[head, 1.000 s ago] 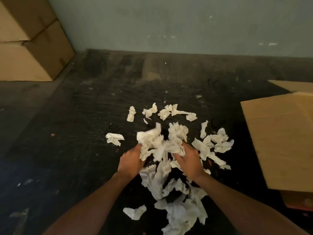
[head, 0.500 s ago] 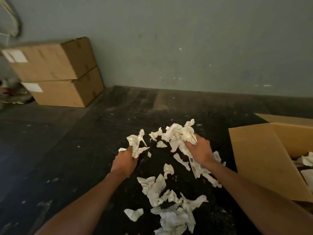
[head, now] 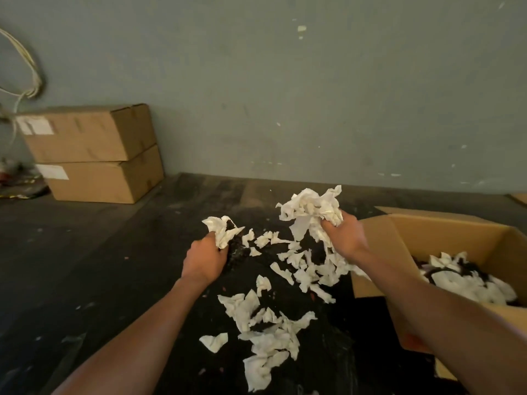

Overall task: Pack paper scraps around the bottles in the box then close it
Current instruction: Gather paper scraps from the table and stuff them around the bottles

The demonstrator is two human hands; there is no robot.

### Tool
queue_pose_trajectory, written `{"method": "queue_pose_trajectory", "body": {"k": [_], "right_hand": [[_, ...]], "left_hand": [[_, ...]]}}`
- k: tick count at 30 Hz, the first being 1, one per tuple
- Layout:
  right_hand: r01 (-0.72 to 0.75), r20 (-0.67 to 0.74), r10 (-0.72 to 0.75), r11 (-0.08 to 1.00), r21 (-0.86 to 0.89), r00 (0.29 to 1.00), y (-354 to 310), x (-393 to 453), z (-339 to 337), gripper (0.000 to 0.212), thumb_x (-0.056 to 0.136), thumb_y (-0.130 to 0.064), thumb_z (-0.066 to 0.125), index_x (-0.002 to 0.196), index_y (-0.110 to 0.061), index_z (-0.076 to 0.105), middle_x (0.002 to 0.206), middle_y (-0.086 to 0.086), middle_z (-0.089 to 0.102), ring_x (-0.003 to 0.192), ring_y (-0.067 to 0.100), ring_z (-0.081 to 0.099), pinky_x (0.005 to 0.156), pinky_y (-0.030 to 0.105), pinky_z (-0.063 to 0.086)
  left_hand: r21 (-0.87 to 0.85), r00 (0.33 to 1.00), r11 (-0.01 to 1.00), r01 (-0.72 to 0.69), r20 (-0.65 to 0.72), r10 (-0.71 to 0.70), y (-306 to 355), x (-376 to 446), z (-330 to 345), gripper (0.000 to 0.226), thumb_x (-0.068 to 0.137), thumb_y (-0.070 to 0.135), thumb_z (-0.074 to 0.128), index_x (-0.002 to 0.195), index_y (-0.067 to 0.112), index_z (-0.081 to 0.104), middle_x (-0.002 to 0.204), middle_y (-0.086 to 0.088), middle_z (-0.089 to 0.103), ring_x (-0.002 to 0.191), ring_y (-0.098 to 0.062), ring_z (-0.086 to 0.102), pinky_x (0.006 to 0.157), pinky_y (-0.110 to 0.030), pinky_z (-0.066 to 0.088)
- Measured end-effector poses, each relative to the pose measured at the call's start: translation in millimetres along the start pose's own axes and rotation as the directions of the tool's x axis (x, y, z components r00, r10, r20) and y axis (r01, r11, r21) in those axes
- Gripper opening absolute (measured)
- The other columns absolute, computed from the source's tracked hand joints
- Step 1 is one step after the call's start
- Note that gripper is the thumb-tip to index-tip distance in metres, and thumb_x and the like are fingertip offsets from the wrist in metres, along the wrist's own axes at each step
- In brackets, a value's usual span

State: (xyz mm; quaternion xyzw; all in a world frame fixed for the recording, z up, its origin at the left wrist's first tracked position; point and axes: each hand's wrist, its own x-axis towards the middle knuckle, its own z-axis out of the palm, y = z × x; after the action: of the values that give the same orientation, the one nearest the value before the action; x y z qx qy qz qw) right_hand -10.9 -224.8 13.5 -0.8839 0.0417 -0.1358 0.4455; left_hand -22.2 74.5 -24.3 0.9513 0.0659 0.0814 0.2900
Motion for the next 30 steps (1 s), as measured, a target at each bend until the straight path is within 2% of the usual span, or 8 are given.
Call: {"method": "queue_pose_trajectory", "body": {"k": [7, 11, 15, 19, 22, 25, 28, 30], "right_hand": [[-0.019, -0.091, 0.022, 0.999, 0.033, 0.996, 24.0, -9.4, -71.3, 0.014, 0.096, -0.026, 0.059, 0.084, -0.019, 0.06, 0.066, -0.005, 0.057, 0.055, 0.005, 0.051, 0.043, 0.016, 0.034], [0.004, -0.14, 0.001, 0.999, 0.035, 0.99, 56.0, -1.5, -121.2, 0.008, 0.096, -0.026, 0.059, 0.091, -0.018, 0.06, 0.068, -0.004, 0.059, 0.053, 0.005, 0.052, 0.04, 0.011, 0.034], [-0.008, -0.15, 0.012, 1.0, 0.028, 0.989, 104.2, 14.9, -176.8, 0.01, 0.095, -0.029, 0.06, 0.094, -0.02, 0.062, 0.072, -0.001, 0.065, 0.058, 0.01, 0.059, 0.046, 0.017, 0.04], [-0.104, -0.07, 0.104, 0.995, 0.006, 0.992, 159.3, 42.5, -234.2, 0.016, 0.094, -0.029, 0.062, 0.087, -0.015, 0.064, 0.075, 0.005, 0.068, 0.066, 0.017, 0.066, 0.057, 0.026, 0.051], [-0.172, -0.008, 0.171, 0.985, -0.023, 0.985, 202.7, 60.2, -264.4, 0.025, 0.092, -0.029, 0.065, 0.074, -0.012, 0.061, 0.072, 0.011, 0.068, 0.061, 0.017, 0.061, 0.057, 0.027, 0.049], [-0.067, 0.152, 0.086, 0.99, -0.126, 0.985, 235.7, 68.3, -281.2, 0.008, 0.093, -0.03, 0.063, 0.095, -0.023, 0.064, 0.089, 0.0, 0.071, 0.08, 0.013, 0.066, 0.069, 0.025, 0.051], [0.019, 0.362, 0.032, 0.991, -0.136, 0.932, 265.6, 79.0, -293.6, 0.044, 0.087, -0.041, 0.069, 0.128, -0.027, 0.057, 0.12, -0.01, 0.063, 0.111, 0.013, 0.06, 0.096, 0.032, 0.046], [-0.005, 0.443, 0.091, 0.981, -0.192, 0.892, 283.8, 86.2, -298.8, 0.078, 0.069, -0.061, 0.076, 0.137, -0.035, 0.048, 0.133, -0.01, 0.057, 0.123, 0.017, 0.053, 0.107, 0.043, 0.041]], "left_hand": [[-0.016, 0.991, 0.991, -0.132, -0.012, 0.132, 65.1, -22.4, 13.8, 0.033, 0.095, 0.038, 0.052, 0.119, 0.015, 0.057, 0.108, -0.013, 0.066, 0.097, -0.033, 0.064, 0.081, -0.046, 0.053], [-0.031, 0.977, 0.976, -0.214, -0.001, 0.215, 121.8, -25.1, 41.5, 0.03, 0.096, 0.036, 0.052, 0.117, 0.015, 0.058, 0.105, -0.01, 0.068, 0.095, -0.03, 0.065, 0.083, -0.045, 0.054], [-0.075, 0.966, 0.963, -0.258, 0.0, 0.259, 195.1, -22.3, 88.4, 0.03, 0.095, 0.04, 0.05, 0.113, 0.017, 0.06, 0.104, -0.01, 0.067, 0.096, -0.032, 0.064, 0.082, -0.043, 0.052], [-0.077, 0.961, 0.963, -0.256, 0.083, 0.263, 282.7, -20.2, 148.5, 0.038, 0.092, 0.047, 0.046, 0.118, 0.022, 0.058, 0.11, -0.013, 0.066, 0.1, -0.036, 0.062, 0.084, -0.047, 0.052], [-0.119, 0.931, 0.947, -0.298, 0.181, 0.316, 342.2, -24.4, 193.6, 0.042, 0.091, 0.05, 0.045, 0.121, 0.024, 0.059, 0.109, -0.007, 0.068, 0.098, -0.029, 0.064, 0.085, -0.045, 0.054], [-0.141, 0.867, 0.936, -0.322, 0.352, 0.352, 382.0, -35.8, 233.1, 0.041, 0.094, 0.049, 0.047, 0.127, 0.027, 0.056, 0.122, -0.003, 0.066, 0.107, -0.025, 0.061, 0.091, -0.041, 0.05], [-0.09, 0.771, 0.945, -0.314, 0.556, 0.309, 403.5, -41.9, 261.3, 0.052, 0.091, 0.039, 0.061, 0.138, 0.023, 0.045, 0.139, -0.008, 0.054, 0.121, -0.027, 0.053, 0.101, -0.04, 0.044], [-0.019, 0.709, 0.947, -0.322, 0.658, 0.254, 412.1, -46.8, 269.8, 0.077, 0.082, 0.044, 0.071, 0.146, 0.024, 0.032, 0.148, -0.007, 0.039, 0.133, -0.028, 0.039, 0.108, -0.042, 0.037]]}}
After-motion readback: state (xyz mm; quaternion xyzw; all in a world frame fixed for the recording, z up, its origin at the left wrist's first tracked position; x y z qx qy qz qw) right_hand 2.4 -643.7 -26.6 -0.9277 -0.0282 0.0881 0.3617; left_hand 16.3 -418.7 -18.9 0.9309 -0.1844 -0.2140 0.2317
